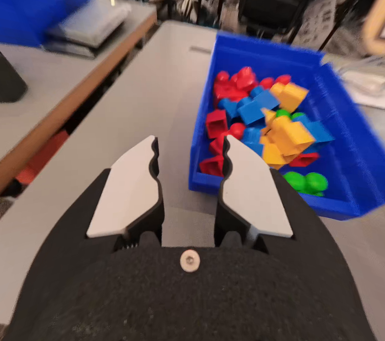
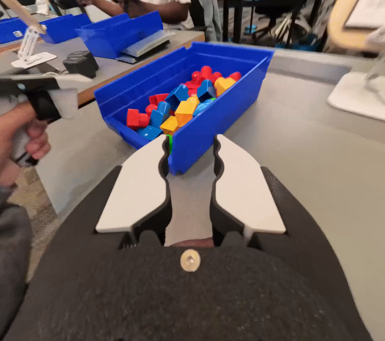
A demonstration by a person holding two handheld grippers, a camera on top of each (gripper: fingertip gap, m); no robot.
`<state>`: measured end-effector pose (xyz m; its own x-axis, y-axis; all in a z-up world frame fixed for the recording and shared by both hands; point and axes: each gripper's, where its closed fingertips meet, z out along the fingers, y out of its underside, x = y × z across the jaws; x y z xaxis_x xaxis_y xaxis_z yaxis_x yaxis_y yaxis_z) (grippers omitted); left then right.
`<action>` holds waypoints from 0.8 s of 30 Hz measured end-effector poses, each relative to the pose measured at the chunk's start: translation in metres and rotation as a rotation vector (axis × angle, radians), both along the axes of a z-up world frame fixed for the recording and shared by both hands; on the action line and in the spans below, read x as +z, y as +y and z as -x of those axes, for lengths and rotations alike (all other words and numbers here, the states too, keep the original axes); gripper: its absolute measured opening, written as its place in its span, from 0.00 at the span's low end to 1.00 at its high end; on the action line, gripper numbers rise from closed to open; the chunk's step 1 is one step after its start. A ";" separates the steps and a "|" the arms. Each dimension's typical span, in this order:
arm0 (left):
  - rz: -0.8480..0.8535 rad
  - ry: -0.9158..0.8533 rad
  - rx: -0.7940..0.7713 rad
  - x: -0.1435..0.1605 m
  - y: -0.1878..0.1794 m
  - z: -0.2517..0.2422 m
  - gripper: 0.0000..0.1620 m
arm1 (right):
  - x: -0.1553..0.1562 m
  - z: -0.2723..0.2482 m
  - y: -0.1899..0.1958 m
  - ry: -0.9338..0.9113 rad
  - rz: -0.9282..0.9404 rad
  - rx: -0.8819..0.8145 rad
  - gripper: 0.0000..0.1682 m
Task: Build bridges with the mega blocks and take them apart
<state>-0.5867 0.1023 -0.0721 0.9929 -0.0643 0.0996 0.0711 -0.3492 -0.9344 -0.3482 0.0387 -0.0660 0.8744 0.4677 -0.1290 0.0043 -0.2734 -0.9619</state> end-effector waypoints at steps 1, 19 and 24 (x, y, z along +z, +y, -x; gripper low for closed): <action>-0.059 -0.001 -0.018 0.019 -0.009 -0.010 0.36 | 0.011 -0.017 -0.010 -0.019 -0.040 0.010 0.24; 0.012 0.212 -0.486 -0.036 -0.100 -0.337 0.27 | -0.014 -0.319 -0.127 -0.133 -0.128 -0.335 0.18; 0.058 0.207 -0.490 -0.050 -0.094 -0.334 0.27 | -0.020 -0.318 -0.122 -0.136 -0.113 -0.332 0.18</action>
